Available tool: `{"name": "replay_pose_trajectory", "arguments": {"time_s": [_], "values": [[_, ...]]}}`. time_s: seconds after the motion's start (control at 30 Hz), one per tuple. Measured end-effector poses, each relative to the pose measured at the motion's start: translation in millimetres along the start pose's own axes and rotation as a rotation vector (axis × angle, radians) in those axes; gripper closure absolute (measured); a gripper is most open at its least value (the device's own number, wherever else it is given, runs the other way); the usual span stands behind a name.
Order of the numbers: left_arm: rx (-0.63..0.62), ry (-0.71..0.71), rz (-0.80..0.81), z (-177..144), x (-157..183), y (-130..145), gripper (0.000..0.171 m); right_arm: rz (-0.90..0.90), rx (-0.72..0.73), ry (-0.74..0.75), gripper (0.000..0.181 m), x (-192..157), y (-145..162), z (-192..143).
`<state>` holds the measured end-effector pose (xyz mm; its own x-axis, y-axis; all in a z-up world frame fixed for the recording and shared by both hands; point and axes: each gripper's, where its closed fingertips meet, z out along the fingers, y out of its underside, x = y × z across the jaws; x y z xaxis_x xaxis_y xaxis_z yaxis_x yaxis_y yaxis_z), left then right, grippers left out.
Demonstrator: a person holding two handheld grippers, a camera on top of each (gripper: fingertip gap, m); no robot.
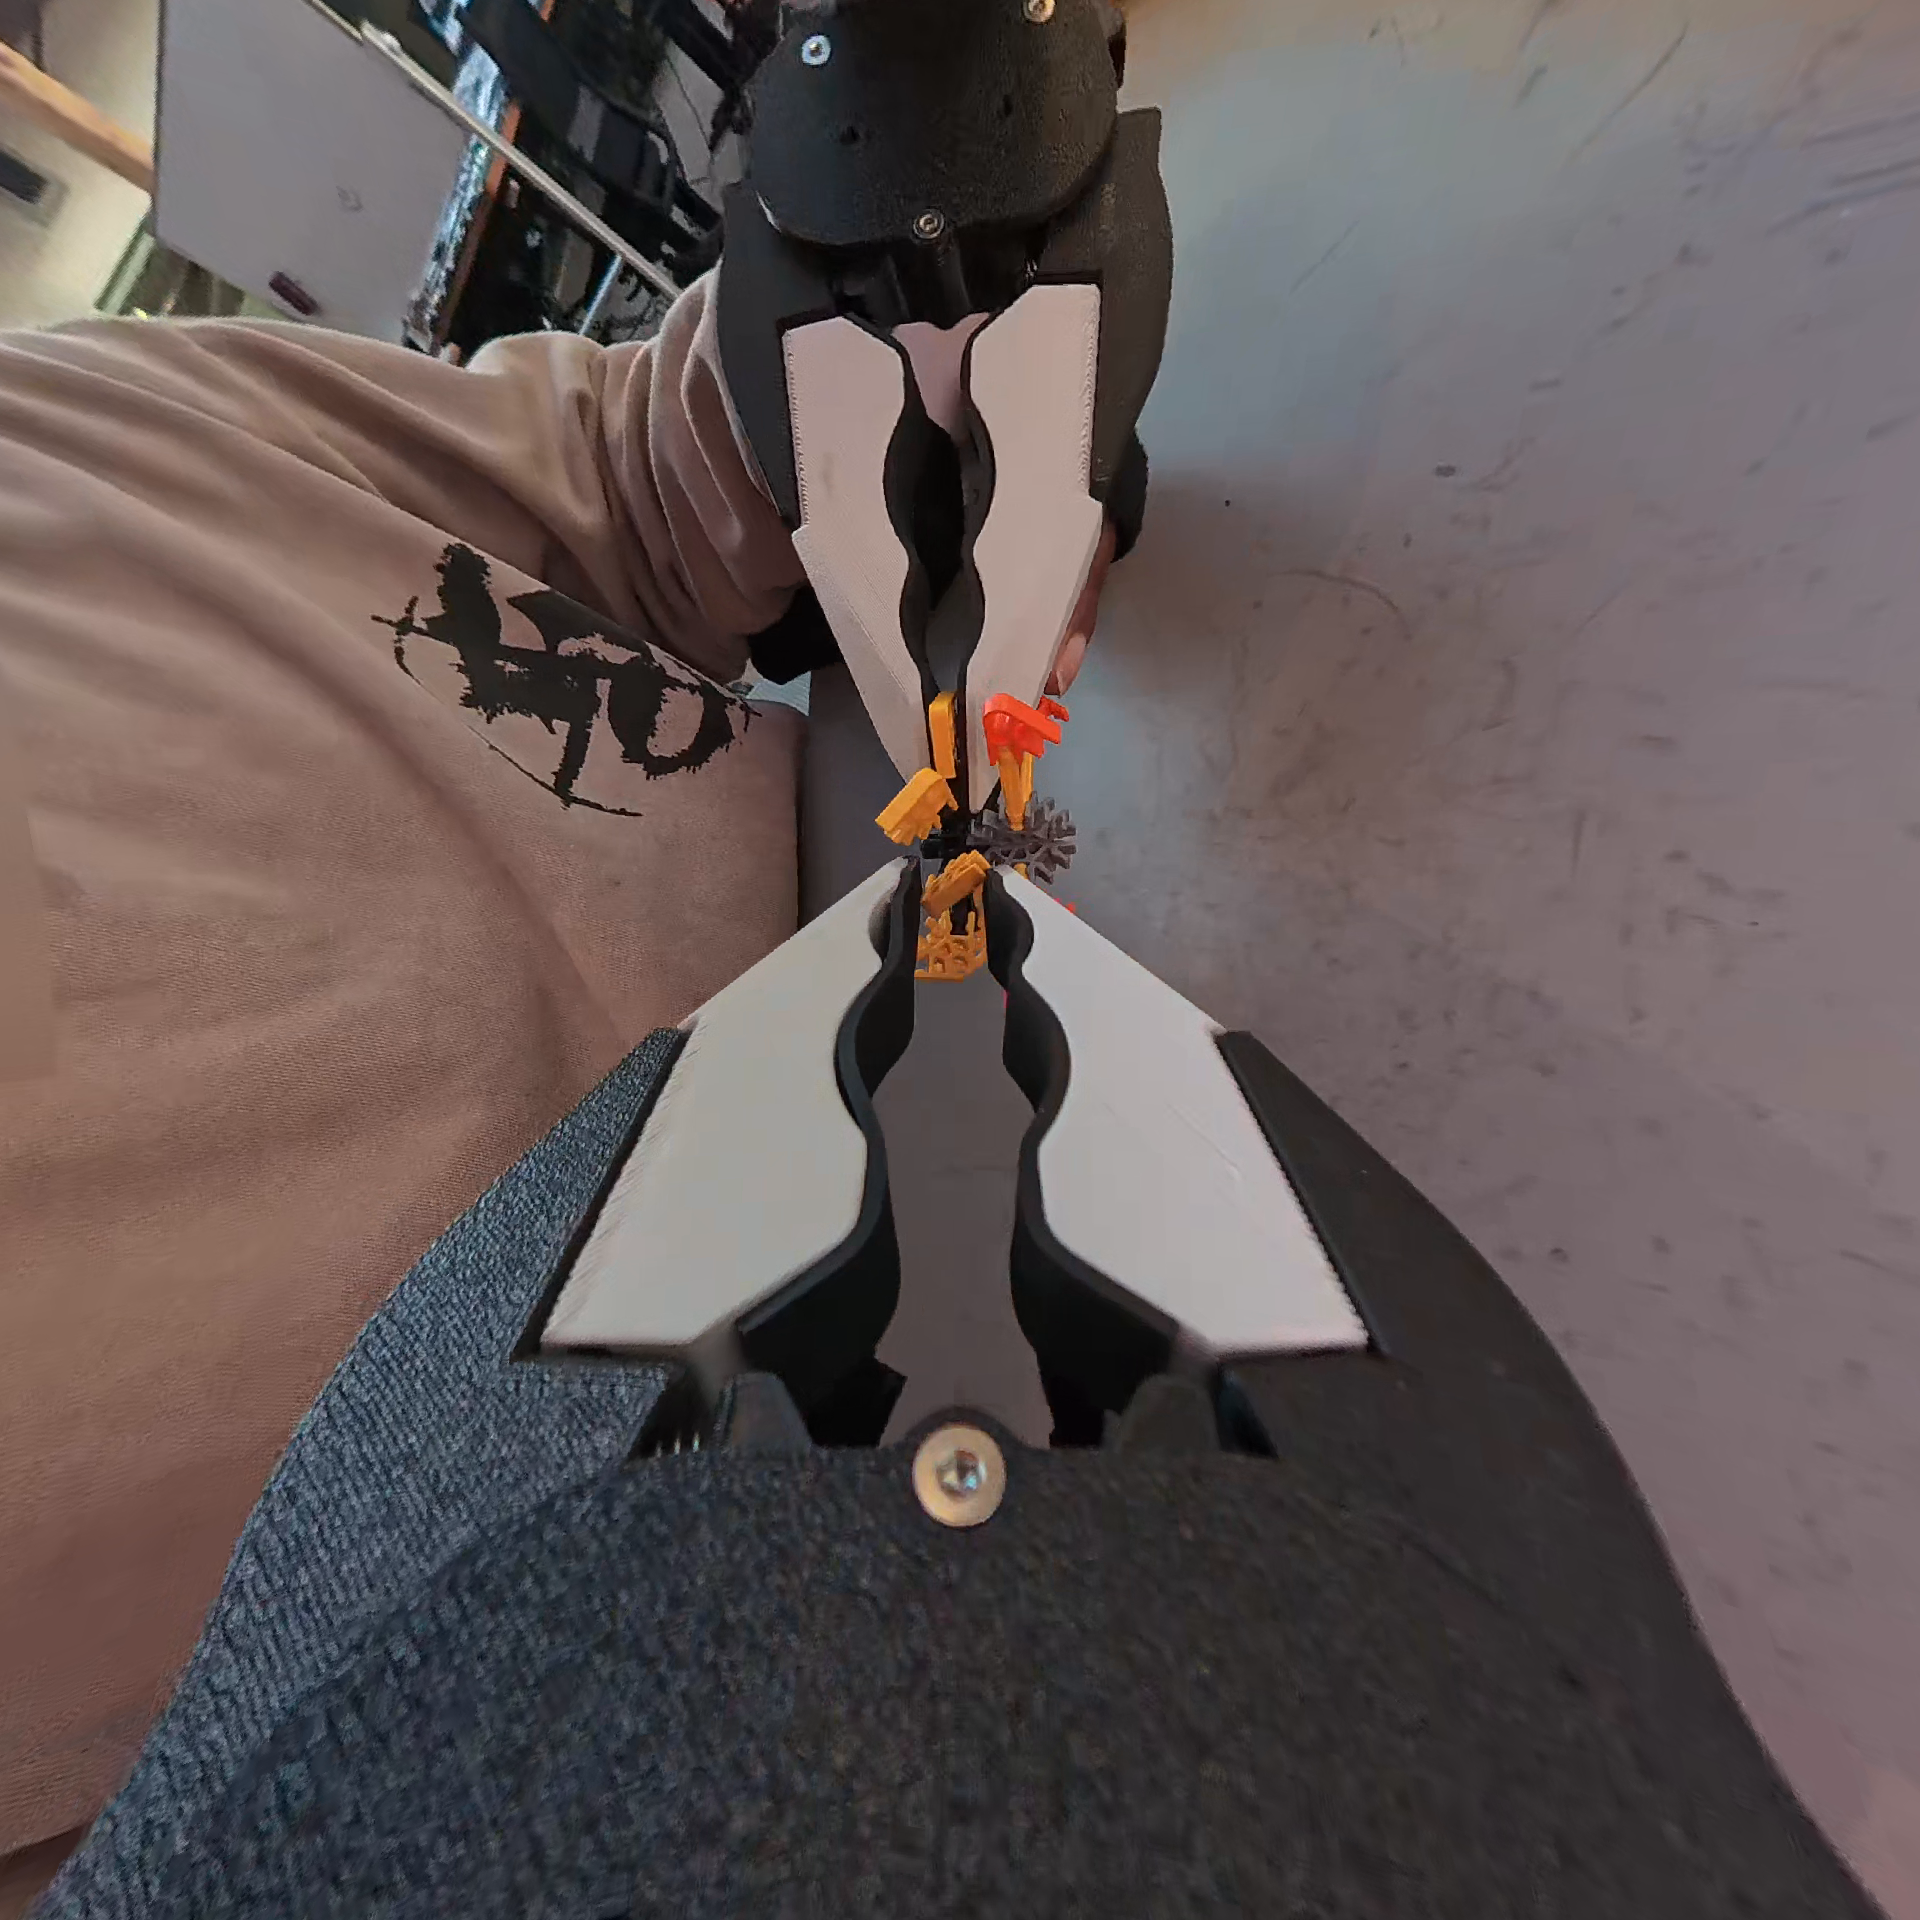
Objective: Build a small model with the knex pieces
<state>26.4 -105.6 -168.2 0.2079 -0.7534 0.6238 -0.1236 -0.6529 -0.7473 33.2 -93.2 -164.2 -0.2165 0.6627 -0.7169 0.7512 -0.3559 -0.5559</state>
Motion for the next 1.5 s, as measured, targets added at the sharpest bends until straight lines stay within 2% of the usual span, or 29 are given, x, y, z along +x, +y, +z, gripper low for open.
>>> {"name": "replay_pose_trajectory", "arguments": {"time_s": [0.23, 0.47, 0.67, 0.73, 0.8, 0.87, 0.93, 1.07, 1.23, 1.43, 1.5], "values": [[0.015, 0.065, -0.088, 0.8, 2.2, 0.8, 0.168, -0.493, -0.118, 0.138, 0.18, -4.9, 1.8, 1.3], [0.033, 0.165, -0.153, -0.5, 13.1, -1.5, 0.168, -0.792, -0.181, 0.192, 0.179, -15.7, 0.3, 1.2], [0.048, 0.206, -0.175, -1.6, 18.3, -4.1, 0.168, -0.886, -0.187, 0.211, 0.179, -22.0, -1.9, -0.1], [0.043, 0.204, -0.172, -1.3, 18.4, -3.4, 0.168, -0.857, -0.207, 0.219, 0.178, -20.4, 0.4, -0.2], [0.038, 0.204, -0.165, -1.4, 19.3, -2.9, 0.168, -0.768, -0.21, 0.187, 0.16, -23.7, 1.2, -4.6], [0.027, 0.21, -0.158, -1.0, 21.0, -1.3, 0.168, -0.703, -0.143, 0.136, 0.162, -32.8, -8.4, -15.3], [0.006, 0.226, -0.154, 1.0, 24.2, 1.9, 0.168, -0.716, -0.097, 0.134, 0.167, -34.4, -17.3, -24.8], [-0.055, 0.281, -0.132, 7.4, 35.2, 12.2, 0.168, -0.852, -0.206, 0.137, 0.166, -29.5, -8.6, -12.4], [-0.128, 0.355, -0.1, 9.7, 52.0, 24.7, 0.168, -0.972, -0.391, 0.003, 0.161, -39.6, 9.3, 12.5], [-0.165, 0.382, -0.099, 10.3, 56.1, 31.4, 0.168, -1.053, -0.495, -0.088, 0.163, -50.9, 16.2, 26.3], [-0.169, 0.38, -0.097, 10.6, 55.8, 32.2, 0.168, -1.045, -0.517, -0.109, 0.17, -52.2, 18.5, 27.2]]}}
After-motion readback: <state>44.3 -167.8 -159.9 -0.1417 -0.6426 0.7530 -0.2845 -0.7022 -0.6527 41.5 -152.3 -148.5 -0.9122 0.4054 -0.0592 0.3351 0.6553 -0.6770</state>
